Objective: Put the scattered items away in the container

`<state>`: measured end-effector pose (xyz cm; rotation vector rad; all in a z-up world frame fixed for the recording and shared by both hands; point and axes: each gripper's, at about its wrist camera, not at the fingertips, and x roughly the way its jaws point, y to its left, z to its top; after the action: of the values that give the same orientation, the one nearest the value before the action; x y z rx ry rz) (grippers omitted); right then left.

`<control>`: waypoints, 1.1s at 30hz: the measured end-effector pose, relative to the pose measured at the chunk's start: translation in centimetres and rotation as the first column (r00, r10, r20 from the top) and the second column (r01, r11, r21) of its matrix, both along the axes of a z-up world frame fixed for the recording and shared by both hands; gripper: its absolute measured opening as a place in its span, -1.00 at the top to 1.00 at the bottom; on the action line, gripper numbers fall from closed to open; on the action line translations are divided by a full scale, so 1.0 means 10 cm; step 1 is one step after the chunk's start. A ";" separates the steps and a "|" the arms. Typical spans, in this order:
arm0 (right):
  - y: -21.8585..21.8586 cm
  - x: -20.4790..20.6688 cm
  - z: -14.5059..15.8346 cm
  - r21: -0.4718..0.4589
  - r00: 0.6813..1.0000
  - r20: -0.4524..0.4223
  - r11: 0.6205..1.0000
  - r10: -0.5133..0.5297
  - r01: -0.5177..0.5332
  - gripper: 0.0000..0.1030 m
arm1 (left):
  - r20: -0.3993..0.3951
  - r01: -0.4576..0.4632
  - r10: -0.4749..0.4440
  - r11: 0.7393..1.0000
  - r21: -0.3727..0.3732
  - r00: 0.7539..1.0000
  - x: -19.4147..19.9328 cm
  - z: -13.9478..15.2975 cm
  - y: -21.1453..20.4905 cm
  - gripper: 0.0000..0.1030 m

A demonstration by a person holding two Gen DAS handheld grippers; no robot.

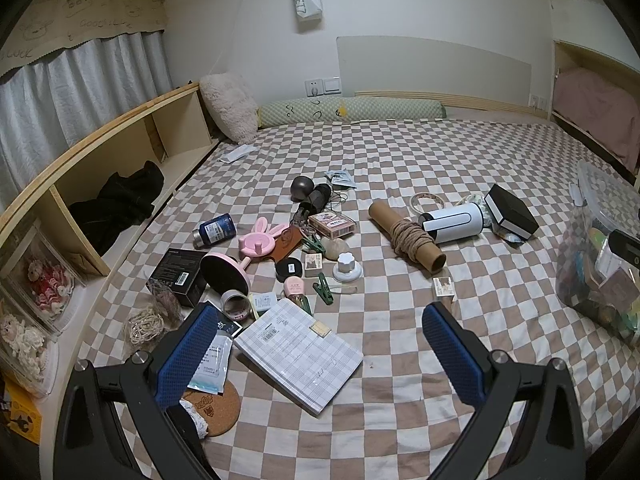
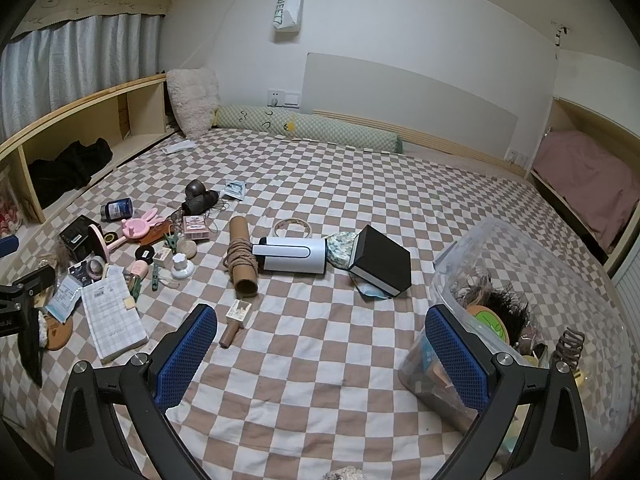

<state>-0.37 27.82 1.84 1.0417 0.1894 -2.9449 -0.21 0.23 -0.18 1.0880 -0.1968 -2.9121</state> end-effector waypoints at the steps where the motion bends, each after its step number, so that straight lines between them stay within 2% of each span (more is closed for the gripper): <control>1: 0.00 0.00 0.00 0.000 1.000 0.001 1.000 0.000 0.000 -1.00 | 0.001 0.000 0.000 1.000 0.000 1.000 0.00 0.00 0.01 -1.00; 26: -0.03 0.01 -0.01 0.009 1.000 0.005 1.000 0.002 -0.002 -1.00 | 0.005 -0.004 0.004 1.000 -0.004 1.000 0.01 -0.01 0.04 -1.00; 33: -0.01 -0.07 -0.07 -0.022 0.998 0.059 1.000 0.018 -0.017 -1.00 | 0.016 -0.020 0.020 1.000 0.009 1.000 -0.01 -0.02 -0.03 -1.00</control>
<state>-1.07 27.74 1.10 1.1167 0.1643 -2.8899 -0.31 -0.05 -0.35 1.1076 -0.1726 -2.8904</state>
